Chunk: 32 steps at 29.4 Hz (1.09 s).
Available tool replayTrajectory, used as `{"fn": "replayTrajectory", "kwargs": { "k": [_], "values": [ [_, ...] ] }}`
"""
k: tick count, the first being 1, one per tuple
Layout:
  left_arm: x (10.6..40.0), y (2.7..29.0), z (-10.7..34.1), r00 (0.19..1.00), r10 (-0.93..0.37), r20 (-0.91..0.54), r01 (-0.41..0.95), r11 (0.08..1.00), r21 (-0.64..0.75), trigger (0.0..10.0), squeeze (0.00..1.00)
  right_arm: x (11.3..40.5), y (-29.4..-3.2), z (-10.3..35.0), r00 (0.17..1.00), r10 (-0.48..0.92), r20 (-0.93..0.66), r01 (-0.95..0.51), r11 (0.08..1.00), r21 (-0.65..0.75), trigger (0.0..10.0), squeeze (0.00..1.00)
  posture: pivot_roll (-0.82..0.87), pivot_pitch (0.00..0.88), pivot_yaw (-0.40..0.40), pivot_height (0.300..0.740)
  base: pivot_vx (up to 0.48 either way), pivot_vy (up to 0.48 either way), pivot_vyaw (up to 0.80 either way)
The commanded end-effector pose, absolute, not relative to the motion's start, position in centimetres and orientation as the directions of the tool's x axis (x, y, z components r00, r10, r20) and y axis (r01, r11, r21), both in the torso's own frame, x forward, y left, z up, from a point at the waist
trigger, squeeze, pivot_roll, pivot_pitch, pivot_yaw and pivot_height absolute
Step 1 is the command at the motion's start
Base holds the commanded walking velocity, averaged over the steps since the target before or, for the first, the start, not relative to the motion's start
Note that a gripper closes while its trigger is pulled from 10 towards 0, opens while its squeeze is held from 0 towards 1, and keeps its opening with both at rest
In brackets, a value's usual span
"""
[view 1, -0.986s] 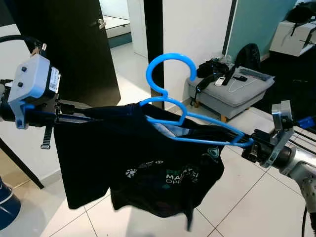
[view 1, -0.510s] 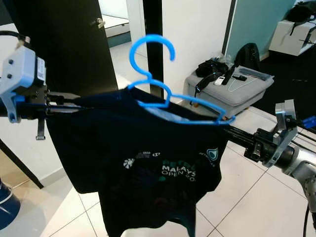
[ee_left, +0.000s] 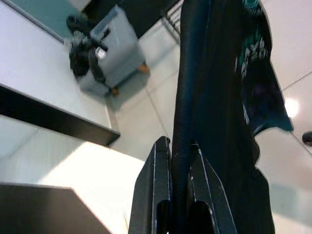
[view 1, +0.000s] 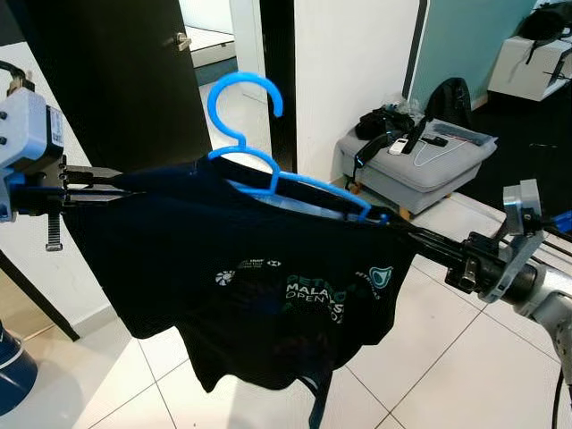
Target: Hang hanger
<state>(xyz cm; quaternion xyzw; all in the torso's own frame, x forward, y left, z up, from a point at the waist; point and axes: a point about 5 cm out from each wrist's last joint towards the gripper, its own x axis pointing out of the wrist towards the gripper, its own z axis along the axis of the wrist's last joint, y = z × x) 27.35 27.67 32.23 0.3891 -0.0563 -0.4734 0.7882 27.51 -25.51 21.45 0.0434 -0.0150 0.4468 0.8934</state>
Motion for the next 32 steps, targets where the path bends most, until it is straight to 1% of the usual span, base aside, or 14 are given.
{"fn": "replayTrajectory", "kwargs": {
  "k": [1,4,9,12,16,21,22,23,24,26,27,30,31,32],
  "values": [
    [27.0,29.0,32.6,0.600,-0.732,-0.323,0.685,0.262,0.680,10.0,0.00,27.3,-26.4,21.9,0.630,0.773,0.076,-0.776,0.627,0.061,0.0,0.00,-0.03,0.000,0.074,0.731,0.000,0.000,0.00],
    [27.4,28.7,31.8,0.609,-0.714,-0.346,0.684,0.252,0.685,10.0,0.00,27.5,-26.3,22.3,0.628,0.773,0.087,-0.778,0.626,0.050,0.0,0.00,-0.03,0.000,0.070,0.731,0.000,0.000,0.00],
    [28.4,26.5,30.5,0.615,-0.718,-0.325,0.666,0.253,0.702,10.0,0.00,28.2,-24.7,23.3,0.605,0.792,0.076,-0.794,0.608,-0.011,0.0,0.00,-0.04,0.000,0.070,0.731,0.000,0.000,0.00],
    [29.1,24.7,30.0,0.620,-0.737,-0.268,0.639,0.277,0.718,10.0,0.00,28.6,-23.5,24.0,0.577,0.812,0.087,-0.813,0.581,-0.036,0.0,0.00,-0.04,0.000,0.066,0.731,0.000,0.000,0.00],
    [30.5,20.4,28.0,0.612,-0.779,-0.136,0.628,0.374,0.683,10.0,0.00,29.2,-21.1,25.5,0.511,0.854,0.098,-0.849,0.519,-0.098,0.0,0.00,-0.04,0.000,0.056,0.731,0.000,0.000,0.00],
    [30.7,19.9,27.0,0.615,-0.781,-0.113,0.632,0.402,0.662,10.0,0.00,29.4,-20.8,25.5,0.504,0.859,0.088,-0.853,0.511,-0.107,0.0,0.00,-0.05,0.000,0.054,0.731,0.000,0.000,0.00],
    [30.7,20.0,26.7,0.620,-0.777,-0.110,0.636,0.415,0.651,10.0,0.00,29.3,-20.8,25.4,0.507,0.859,0.076,-0.852,0.512,-0.110,1.2,0.00,-0.05,0.000,0.050,0.731,0.000,0.000,0.00],
    [30.7,20.0,26.7,0.620,-0.777,-0.110,0.636,0.415,0.651,10.0,0.00,29.3,-20.8,25.4,0.507,0.859,0.076,-0.852,0.512,-0.110,1.2,0.00,-0.05,0.000,0.050,0.731,0.000,0.000,0.00],
    [30.7,20.3,26.5,0.634,-0.766,-0.110,0.632,0.430,0.645,10.0,0.00,29.4,-21.0,25.1,0.517,0.854,0.051,-0.847,0.519,-0.115,10.0,0.00,-0.05,0.000,0.050,0.731,0.000,0.000,0.00],
    [30.6,20.8,26.4,0.648,-0.754,-0.110,0.625,0.444,0.642,10.0,0.00,29.4,-21.2,24.8,0.531,0.847,0.031,-0.840,0.531,-0.113,10.0,0.00,-0.05,0.000,0.051,0.731,0.000,0.000,0.00],
    [30.6,21.2,26.4,0.667,-0.737,-0.105,0.613,0.464,0.639,10.0,0.00,29.4,-21.5,24.5,0.540,0.841,0.018,-0.836,0.539,-0.102,10.0,0.08,-0.04,0.000,0.051,0.731,0.000,0.000,0.00],
    [30.6,21.2,26.4,0.667,-0.737,-0.105,0.613,0.464,0.639,10.0,0.00,29.4,-21.5,24.5,0.540,0.841,0.018,-0.836,0.539,-0.102,10.0,0.08,-0.04,0.000,0.051,0.731,0.000,0.000,0.00],
    [30.6,21.6,26.3,0.685,-0.722,-0.102,0.600,0.479,0.640,10.0,0.00,29.4,-21.9,24.3,0.557,0.830,0.010,-0.826,0.555,-0.094,10.0,1.00,-0.04,0.000,0.052,0.731,0.000,0.000,0.00],
    [30.6,21.6,26.3,0.685,-0.722,-0.102,0.600,0.479,0.640,10.0,0.00,29.4,-21.9,24.3,0.557,0.830,0.010,-0.826,0.555,-0.094,10.0,1.00,-0.04,0.000,0.052,0.731,0.000,0.000,0.00]
  ]
}}
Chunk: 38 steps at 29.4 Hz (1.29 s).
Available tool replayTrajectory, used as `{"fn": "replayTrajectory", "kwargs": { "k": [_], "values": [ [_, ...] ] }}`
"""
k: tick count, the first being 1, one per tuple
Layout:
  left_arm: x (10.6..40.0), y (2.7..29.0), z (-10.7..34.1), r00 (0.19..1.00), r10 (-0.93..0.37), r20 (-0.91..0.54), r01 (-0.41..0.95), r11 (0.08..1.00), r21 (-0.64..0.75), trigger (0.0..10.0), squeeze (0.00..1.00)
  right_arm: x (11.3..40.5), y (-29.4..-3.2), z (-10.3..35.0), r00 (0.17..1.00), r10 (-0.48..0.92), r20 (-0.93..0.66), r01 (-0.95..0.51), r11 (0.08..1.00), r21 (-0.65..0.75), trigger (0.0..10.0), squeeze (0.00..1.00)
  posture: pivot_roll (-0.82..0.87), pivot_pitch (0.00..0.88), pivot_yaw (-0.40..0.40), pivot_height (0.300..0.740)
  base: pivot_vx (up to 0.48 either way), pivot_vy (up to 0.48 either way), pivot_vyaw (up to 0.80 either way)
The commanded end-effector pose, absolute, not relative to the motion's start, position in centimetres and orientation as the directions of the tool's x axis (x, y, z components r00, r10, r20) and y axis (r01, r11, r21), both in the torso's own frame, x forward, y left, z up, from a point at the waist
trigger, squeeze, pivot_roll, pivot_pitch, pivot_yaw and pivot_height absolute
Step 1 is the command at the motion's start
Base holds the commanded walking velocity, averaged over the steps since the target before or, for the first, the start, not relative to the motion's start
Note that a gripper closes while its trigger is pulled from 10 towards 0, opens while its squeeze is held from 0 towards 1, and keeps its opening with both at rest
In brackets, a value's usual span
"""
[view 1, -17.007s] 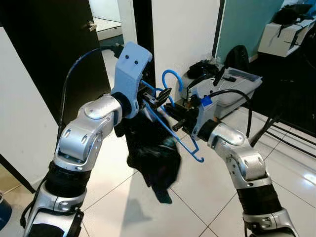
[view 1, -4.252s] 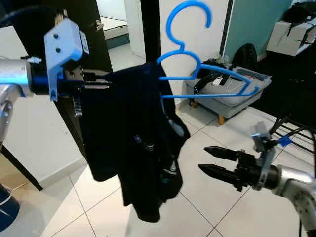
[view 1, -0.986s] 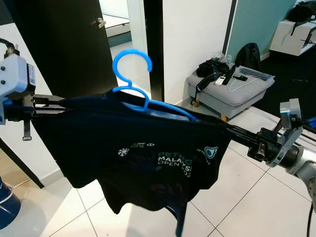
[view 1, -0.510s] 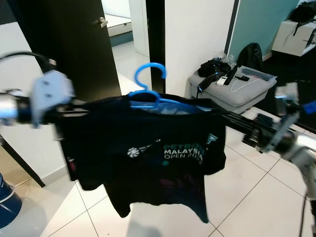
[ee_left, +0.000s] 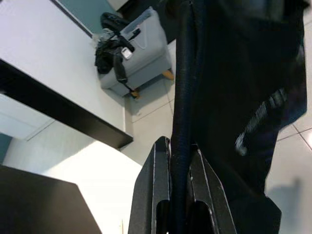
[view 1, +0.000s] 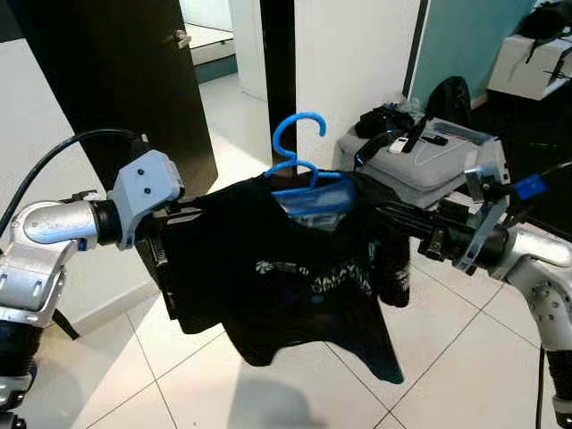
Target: Hang hanger
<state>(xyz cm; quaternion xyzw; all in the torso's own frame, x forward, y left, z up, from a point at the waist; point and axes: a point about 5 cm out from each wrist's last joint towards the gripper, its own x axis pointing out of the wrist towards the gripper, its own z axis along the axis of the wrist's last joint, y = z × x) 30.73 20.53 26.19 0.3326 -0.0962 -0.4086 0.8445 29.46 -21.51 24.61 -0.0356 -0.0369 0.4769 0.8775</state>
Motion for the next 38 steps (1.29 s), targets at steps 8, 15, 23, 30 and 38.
{"fn": "replayTrajectory", "kwargs": {
  "k": [8,15,23,30,38],
  "values": [
    [31.1,21.5,24.8,0.747,-0.663,-0.050,0.561,0.589,0.583,10.0,0.00,29.2,-23.6,24.3,0.611,0.791,-0.018,-0.787,0.605,-0.122,10.0,1.00,-0.05,0.000,0.048,0.731,0.000,0.000,0.00],
    [31.8,20.9,23.0,0.813,-0.580,0.039,0.498,0.730,0.468,10.0,0.00,30.3,-24.4,24.9,0.726,0.687,0.045,-0.676,0.724,-0.136,10.0,0.75,-0.06,0.000,0.050,0.731,0.000,0.000,0.00],
    [31.3,18.6,17.4,0.946,-0.288,0.152,0.295,0.955,-0.023,10.0,0.00,32.0,-17.7,20.2,0.790,0.599,0.130,-0.611,0.755,0.239,10.0,0.00,-0.06,0.000,0.026,0.731,0.000,0.000,-0.36],
    [27.5,16.4,13.3,0.981,-0.183,0.067,0.190,0.975,-0.119,10.0,0.00,30.2,-11.0,15.8,0.765,0.638,0.084,-0.607,0.672,0.423,10.0,0.00,-0.02,0.000,-0.028,0.731,0.000,0.000,-0.80],
    [24.2,16.6,11.7,0.990,-0.139,0.010,0.139,0.990,-0.028,10.0,0.00,28.5,-11.1,14.1,0.784,0.621,0.006,-0.584,0.734,0.347,10.0,0.00,-0.01,0.000,-0.048,0.731,0.000,0.000,-0.80]
  ]
}}
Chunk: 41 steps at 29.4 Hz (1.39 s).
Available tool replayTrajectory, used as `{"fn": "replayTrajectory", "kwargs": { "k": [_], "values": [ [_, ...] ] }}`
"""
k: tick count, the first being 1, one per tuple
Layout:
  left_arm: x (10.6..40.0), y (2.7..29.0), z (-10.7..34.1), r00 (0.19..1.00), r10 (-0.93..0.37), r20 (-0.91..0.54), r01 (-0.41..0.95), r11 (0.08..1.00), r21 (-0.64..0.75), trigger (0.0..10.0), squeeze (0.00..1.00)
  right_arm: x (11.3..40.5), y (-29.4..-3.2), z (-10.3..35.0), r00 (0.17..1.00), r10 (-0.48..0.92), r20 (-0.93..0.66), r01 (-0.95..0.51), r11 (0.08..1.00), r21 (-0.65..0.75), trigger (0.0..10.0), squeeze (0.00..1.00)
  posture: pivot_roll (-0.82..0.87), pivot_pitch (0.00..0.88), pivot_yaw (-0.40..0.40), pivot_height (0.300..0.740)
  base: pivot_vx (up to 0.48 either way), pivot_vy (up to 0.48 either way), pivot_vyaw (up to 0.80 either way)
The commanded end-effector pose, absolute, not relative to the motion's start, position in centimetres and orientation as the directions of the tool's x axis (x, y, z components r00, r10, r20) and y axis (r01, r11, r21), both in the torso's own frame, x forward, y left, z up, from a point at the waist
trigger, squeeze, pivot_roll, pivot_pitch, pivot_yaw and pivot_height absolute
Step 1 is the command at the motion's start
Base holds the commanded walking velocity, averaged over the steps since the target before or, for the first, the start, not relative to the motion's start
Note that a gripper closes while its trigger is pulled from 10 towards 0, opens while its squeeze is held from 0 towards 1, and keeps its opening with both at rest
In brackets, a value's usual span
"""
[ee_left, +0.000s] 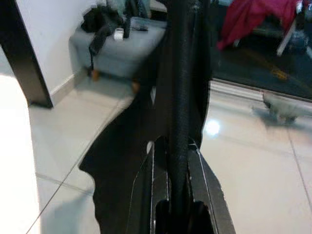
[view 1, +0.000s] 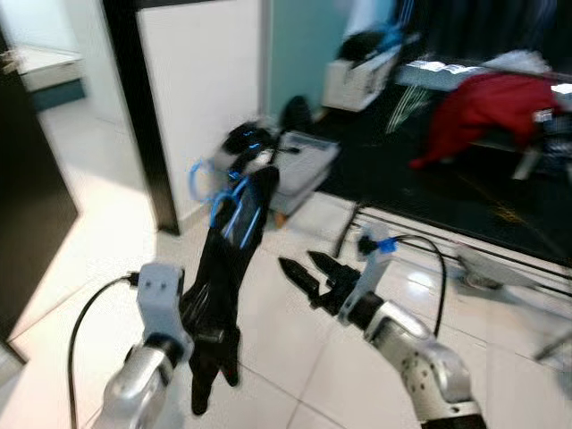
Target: Hang hanger
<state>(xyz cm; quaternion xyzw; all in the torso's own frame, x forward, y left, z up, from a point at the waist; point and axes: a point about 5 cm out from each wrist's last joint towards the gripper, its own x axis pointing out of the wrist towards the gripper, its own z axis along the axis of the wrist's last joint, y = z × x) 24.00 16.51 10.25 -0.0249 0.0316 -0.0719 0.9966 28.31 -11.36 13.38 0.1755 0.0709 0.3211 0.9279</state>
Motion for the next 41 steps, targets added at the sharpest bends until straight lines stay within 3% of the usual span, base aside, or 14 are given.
{"fn": "replayTrajectory", "kwargs": {
  "k": [1,6,14,23,41],
  "values": [
    [23.9,16.8,11.7,0.993,-0.114,0.017,0.114,0.992,-0.047,10.0,0.00,28.3,-13.0,13.5,0.844,0.535,-0.022,-0.500,0.802,0.327,10.0,0.00,-0.02,0.000,-0.048,0.731,0.000,0.000,-0.80],
    [24.3,16.8,12.5,0.993,-0.110,0.049,0.111,0.994,-0.008,10.0,0.00,28.3,-13.3,13.5,0.879,0.477,-0.027,-0.447,0.841,0.304,10.0,0.00,-0.03,0.000,-0.043,0.731,0.000,0.000,-0.80],
    [24.1,16.4,13.3,0.991,-0.121,0.059,0.118,0.992,0.055,10.0,0.00,27.9,-12.8,14.0,0.890,0.457,0.000,-0.443,0.862,0.247,10.0,0.00,-0.04,0.000,-0.029,0.731,0.480,0.000,0.00],
    [25.4,15.5,14.3,0.982,-0.158,0.099,0.142,0.978,0.151,10.0,0.00,28.2,-12.3,13.9,0.894,0.448,0.006,-0.433,0.860,0.270,10.0,0.00,-0.04,0.000,-0.008,0.731,0.480,0.000,-0.80],
    [27.5,12.6,16.1,0.951,-0.265,0.159,0.236,0.955,0.177,10.0,0.00,28.5,-12.6,13.9,0.907,0.420,0.016,-0.409,0.874,0.262,10.0,0.00,-0.10,0.000,0.024,0.731,0.480,0.000,-0.80]
  ]
}}
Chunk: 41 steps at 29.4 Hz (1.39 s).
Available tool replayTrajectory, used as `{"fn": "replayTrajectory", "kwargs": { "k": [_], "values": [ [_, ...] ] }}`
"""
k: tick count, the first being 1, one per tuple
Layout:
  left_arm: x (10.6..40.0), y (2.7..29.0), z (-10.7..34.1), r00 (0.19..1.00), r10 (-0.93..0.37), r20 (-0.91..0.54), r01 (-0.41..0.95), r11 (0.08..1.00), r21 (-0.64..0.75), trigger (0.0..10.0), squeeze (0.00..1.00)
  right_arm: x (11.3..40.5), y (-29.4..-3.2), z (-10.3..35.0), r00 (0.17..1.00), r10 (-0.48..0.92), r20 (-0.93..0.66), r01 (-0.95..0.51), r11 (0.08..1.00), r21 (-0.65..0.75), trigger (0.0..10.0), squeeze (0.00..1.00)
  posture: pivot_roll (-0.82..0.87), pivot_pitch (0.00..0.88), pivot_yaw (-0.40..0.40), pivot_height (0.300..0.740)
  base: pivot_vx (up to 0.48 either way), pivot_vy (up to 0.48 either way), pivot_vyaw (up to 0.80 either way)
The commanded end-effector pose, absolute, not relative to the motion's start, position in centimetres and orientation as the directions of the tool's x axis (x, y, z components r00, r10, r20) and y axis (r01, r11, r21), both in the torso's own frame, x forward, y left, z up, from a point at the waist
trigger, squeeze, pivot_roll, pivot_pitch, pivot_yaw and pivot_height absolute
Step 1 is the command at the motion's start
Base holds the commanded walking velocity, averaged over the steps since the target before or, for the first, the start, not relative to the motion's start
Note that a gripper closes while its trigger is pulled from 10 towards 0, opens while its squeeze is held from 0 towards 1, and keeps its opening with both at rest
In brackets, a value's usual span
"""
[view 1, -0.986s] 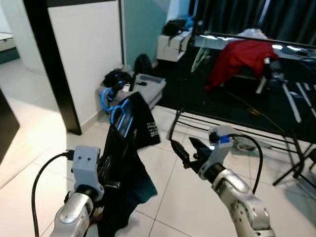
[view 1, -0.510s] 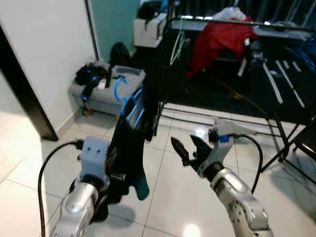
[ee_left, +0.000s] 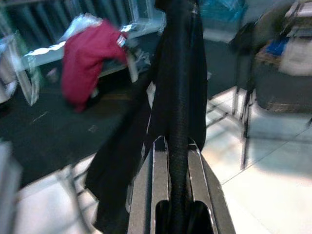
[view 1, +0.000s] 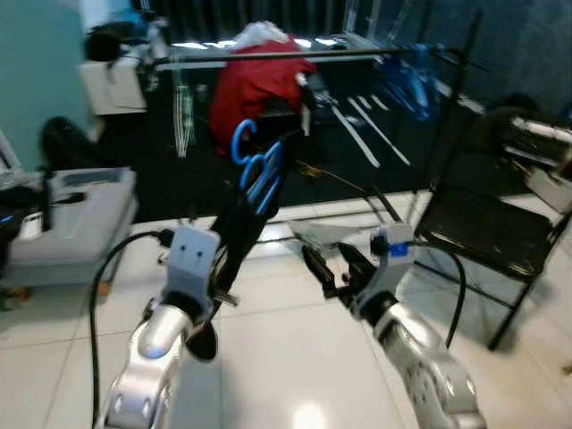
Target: Hang hanger
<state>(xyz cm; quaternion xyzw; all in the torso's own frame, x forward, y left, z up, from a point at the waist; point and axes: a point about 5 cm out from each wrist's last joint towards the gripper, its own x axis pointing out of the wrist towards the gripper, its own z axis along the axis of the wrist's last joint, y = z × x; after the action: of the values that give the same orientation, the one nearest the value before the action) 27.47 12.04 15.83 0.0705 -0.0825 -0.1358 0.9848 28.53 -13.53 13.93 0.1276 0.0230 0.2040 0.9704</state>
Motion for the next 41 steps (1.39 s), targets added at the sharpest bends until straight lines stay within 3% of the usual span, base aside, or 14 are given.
{"fn": "replayTrajectory", "kwargs": {
  "k": [1,27,41],
  "values": [
    [27.6,12.4,16.2,0.950,-0.267,0.161,0.238,0.955,0.177,10.0,0.00,28.5,-12.6,13.9,0.909,0.415,0.024,-0.406,0.874,0.267,10.0,0.00,-0.10,0.000,0.028,0.731,0.480,0.000,-0.80],
    [30.0,10.0,17.3,0.962,-0.240,0.129,0.216,0.960,0.180,10.0,0.00,28.4,-12.4,14.2,0.910,0.410,0.060,-0.411,0.872,0.265,10.0,0.00,-0.11,0.000,0.040,0.731,0.480,0.000,-0.06],
    [31.1,11.7,15.2,0.995,-0.069,-0.067,0.079,0.982,0.172,10.0,0.00,28.4,-12.2,14.1,0.907,0.416,0.056,-0.416,0.871,0.262,10.0,0.00,-0.11,0.000,0.048,0.731,0.480,0.000,0.00]
  ]
}}
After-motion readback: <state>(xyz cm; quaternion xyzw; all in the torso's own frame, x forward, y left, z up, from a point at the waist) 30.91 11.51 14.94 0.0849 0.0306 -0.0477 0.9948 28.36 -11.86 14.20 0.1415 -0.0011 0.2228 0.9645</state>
